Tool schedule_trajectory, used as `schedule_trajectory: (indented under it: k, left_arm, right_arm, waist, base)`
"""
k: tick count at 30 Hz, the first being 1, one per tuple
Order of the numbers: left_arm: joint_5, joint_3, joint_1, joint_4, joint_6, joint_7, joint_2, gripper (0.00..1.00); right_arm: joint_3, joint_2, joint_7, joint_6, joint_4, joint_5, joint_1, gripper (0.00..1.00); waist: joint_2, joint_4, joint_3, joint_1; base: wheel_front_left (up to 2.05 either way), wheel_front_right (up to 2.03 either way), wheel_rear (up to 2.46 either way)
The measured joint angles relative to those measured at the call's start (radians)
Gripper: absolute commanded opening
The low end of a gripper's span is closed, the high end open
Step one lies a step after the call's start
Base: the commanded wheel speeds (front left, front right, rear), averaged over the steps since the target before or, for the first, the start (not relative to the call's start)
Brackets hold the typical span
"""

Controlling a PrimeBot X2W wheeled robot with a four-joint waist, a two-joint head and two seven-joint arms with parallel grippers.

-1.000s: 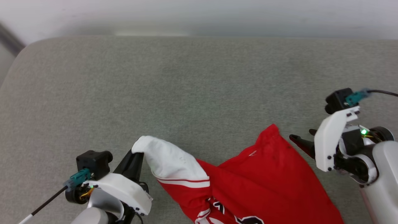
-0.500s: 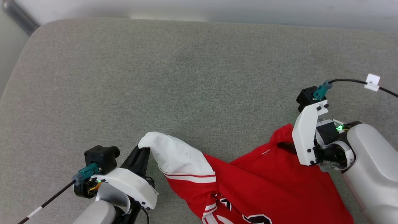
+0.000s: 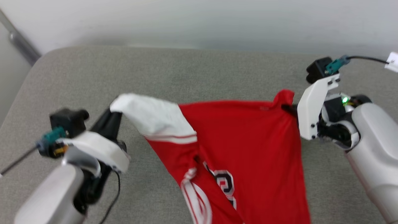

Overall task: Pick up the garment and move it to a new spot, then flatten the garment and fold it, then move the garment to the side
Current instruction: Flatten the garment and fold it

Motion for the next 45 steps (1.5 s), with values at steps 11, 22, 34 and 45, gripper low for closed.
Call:
schedule_trajectory:
  k: [11, 22, 34, 45]
  left_arm:
    - [0.012, 0.035, -0.448, 0.23, -0.092, 0.067, -0.021, 0.0]
    - [0.086, 0.072, -0.97, 0.477, -0.176, 0.021, -0.021, 0.0]
    - [0.115, 0.06, -1.237, 0.644, -0.226, -0.033, -0.047, 0.0]
    - [0.024, -0.021, -1.085, 0.751, -0.254, -0.099, -0.102, 0.0]
  right_arm:
    - [-0.08, 0.021, -0.215, 0.0, 0.134, -0.075, -0.27, 0.0]
    - [-0.156, 0.053, -0.384, 0.001, 0.219, -0.14, -0.704, 0.0]
    - [-0.125, 0.098, -0.493, 0.0, 0.325, -0.165, -0.96, 0.0]
    - [0.011, 0.127, -0.548, 0.0, 0.411, -0.101, -0.83, 0.0]
  waist:
    - [0.0, -0.066, -0.055, -0.0001]
    - [0.0, -0.105, 0.125, 0.0]
    - [0.0, -0.124, 0.37, 0.0001]
    - [-0.0001, -0.112, 0.421, 0.0]
  base:
    - [0.0, 0.0, 0.0]
    - [0.0, 0.0, 0.0]
    - [0.0, 0.0, 0.0]
    - [0.0, 0.0, 0.0]
